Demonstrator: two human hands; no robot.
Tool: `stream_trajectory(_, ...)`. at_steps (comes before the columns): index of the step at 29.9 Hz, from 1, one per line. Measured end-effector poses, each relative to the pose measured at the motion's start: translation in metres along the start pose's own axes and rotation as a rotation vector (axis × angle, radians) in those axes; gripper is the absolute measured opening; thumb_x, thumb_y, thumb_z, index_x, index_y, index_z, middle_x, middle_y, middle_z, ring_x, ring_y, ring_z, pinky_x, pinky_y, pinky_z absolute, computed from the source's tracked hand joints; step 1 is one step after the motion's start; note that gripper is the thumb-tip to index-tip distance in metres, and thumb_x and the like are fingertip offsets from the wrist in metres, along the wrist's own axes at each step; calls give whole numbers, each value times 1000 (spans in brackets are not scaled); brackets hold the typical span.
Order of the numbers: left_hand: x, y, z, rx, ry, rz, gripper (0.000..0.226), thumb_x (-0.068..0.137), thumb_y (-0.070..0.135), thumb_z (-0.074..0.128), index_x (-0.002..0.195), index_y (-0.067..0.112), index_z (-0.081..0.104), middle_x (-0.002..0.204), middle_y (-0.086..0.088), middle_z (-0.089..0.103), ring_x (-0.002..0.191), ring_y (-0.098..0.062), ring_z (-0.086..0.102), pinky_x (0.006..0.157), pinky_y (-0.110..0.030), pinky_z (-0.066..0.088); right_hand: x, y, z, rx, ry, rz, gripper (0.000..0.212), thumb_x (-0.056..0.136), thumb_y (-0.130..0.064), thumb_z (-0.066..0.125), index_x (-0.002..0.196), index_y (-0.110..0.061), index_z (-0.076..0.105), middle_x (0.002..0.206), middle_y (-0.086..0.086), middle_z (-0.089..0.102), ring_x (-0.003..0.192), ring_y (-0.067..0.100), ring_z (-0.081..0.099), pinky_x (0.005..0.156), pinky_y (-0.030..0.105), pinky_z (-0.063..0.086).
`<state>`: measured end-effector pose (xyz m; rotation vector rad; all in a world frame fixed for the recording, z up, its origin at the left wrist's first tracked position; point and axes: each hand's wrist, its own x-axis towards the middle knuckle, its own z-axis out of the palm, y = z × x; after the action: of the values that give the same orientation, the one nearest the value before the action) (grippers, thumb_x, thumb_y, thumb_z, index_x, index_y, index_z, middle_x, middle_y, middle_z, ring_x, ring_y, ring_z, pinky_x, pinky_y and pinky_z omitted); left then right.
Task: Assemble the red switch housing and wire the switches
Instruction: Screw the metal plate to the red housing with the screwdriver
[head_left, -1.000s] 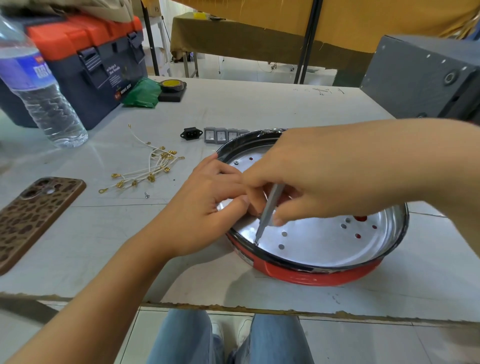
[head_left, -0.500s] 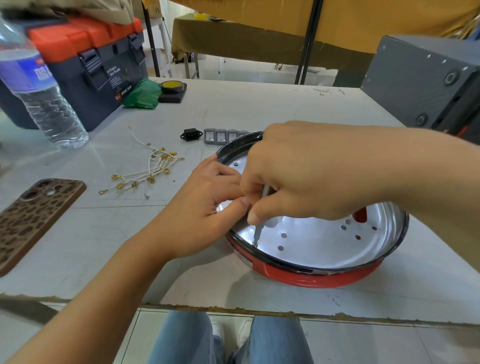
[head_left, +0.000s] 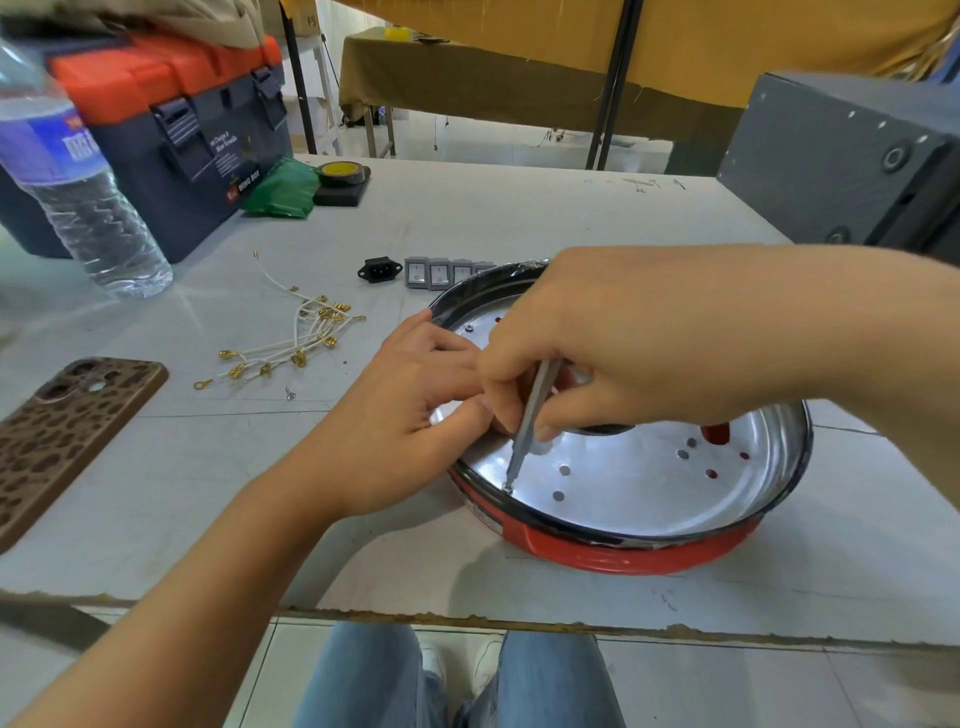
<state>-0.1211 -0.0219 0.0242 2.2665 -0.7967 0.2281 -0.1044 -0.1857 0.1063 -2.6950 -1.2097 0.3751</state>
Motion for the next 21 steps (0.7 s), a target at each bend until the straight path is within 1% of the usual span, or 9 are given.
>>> stream_trajectory(2,1,3,-1,-18,3,15,26,86,29,38,76,39,59,87,1,64,97,-17,51,100,-54,34,2,5,1,-25,35,-12,21,72,-36,68,86,-22,73,72,-6,71,52,4,55,65,3,39)
stream_trajectory(3,2,3,-1,-27,2,20,26,87,29,37,75,41,57,87,1,65,96,-18,52,99,-55,35,3,4,2,-54,36,-24,20,72,-38,67,85,-23,73,72,-7,70,54,4,56,64,3,39)
stream_trajectory(5,2,0,-1,-32,-14,23,30,88,27,39,77,29,67,89,0,66,100,-21,54,100,-56,34,6,5,1,-84,22,-30,19,72,-40,67,84,-26,71,69,-10,69,60,1,58,63,2,39)
stream_trajectory(7,2,-3,0,-11,-36,13,32,91,22,42,83,20,72,92,0,68,104,-22,54,102,-53,33,7,5,-1,-140,16,-55,17,71,-43,65,81,-30,70,65,-13,66,57,-10,54,59,-4,35)
stream_trajectory(9,2,-3,0,1,-45,1,32,91,24,40,83,26,71,91,0,68,104,-20,54,102,-51,34,8,4,-1,-191,34,-74,16,71,-44,64,80,-33,68,61,-16,63,54,-16,50,57,-7,31)
stream_trajectory(12,2,1,-2,-29,-29,-7,32,88,31,35,80,38,65,89,2,67,99,-18,55,100,-52,36,8,4,0,-200,54,-77,13,72,-45,66,77,-33,67,60,-18,63,54,-17,52,55,-7,31)
stream_trajectory(15,1,0,-1,1,-48,4,39,90,31,35,92,28,73,97,6,68,106,-19,53,102,-47,33,10,5,1,-160,84,-45,15,71,-46,70,71,-31,67,62,-23,64,53,-17,53,48,-5,31)
stream_trajectory(17,0,0,-1,22,-45,4,40,90,31,35,93,25,74,96,5,68,107,-18,50,104,-46,31,10,6,3,-141,115,-31,16,71,-44,72,68,-29,67,63,-25,63,52,-17,52,47,-5,30)
stream_trajectory(21,1,-1,-1,35,-39,-14,36,89,28,39,90,21,75,92,2,68,105,-16,50,106,-48,30,9,8,6,-145,147,-48,13,73,-40,70,69,-28,67,61,-15,64,56,-16,51,55,-5,33)
